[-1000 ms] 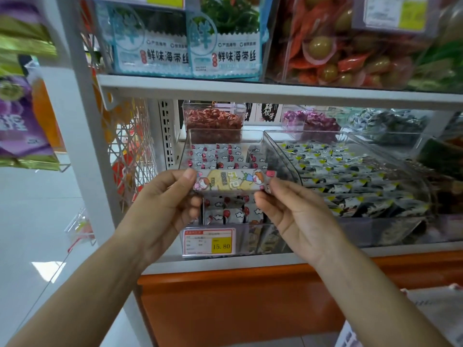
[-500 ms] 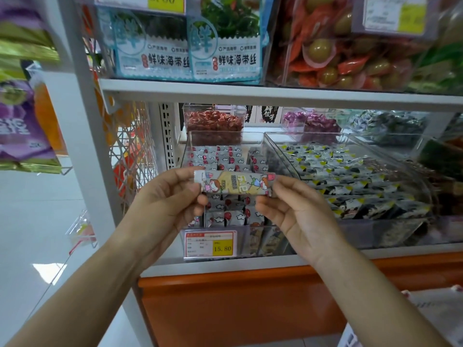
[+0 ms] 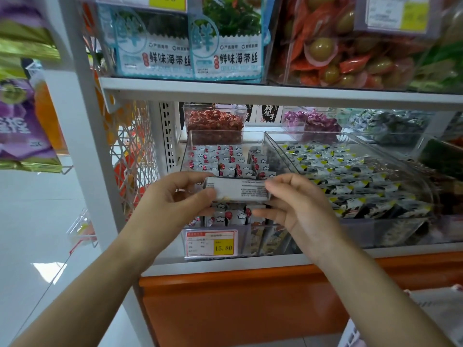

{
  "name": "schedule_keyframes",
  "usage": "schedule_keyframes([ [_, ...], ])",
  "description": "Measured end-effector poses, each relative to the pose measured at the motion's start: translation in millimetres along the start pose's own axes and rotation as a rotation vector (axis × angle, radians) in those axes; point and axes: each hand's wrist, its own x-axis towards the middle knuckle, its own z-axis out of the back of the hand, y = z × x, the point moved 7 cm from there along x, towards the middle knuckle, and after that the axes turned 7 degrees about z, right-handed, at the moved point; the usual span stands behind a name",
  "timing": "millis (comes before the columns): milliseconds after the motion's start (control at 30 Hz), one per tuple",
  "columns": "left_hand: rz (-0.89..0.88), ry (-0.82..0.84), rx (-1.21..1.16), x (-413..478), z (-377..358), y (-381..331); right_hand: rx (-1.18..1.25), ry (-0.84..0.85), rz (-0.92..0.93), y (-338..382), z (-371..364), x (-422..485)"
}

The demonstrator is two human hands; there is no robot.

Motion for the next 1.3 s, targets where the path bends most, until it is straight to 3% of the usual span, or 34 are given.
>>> schedule_keyframes([
  [400, -0.138, 0.019, 0.247, -4, -9, -6, -0.215, -0.019, 0.12, 6, 0, 1],
  [700, -0.106, -0.066, 0.282, -1, 0, -8, -0.525, 0.049, 0.294, 13, -13, -4],
  [933, -0.176, -0.093, 0.427, 0, 7, -14, -0.522, 0.073, 0.281, 9, -12, -5],
  [1100, -0.147, -0.022, 0.363, -1, 0, -12, -0.396, 0.035, 0.225, 7, -10, -2],
  [1300, -0.164, -0.008, 0.397, 0, -3, -9, -0.166, 0.048, 0.001, 1, -3, 3],
])
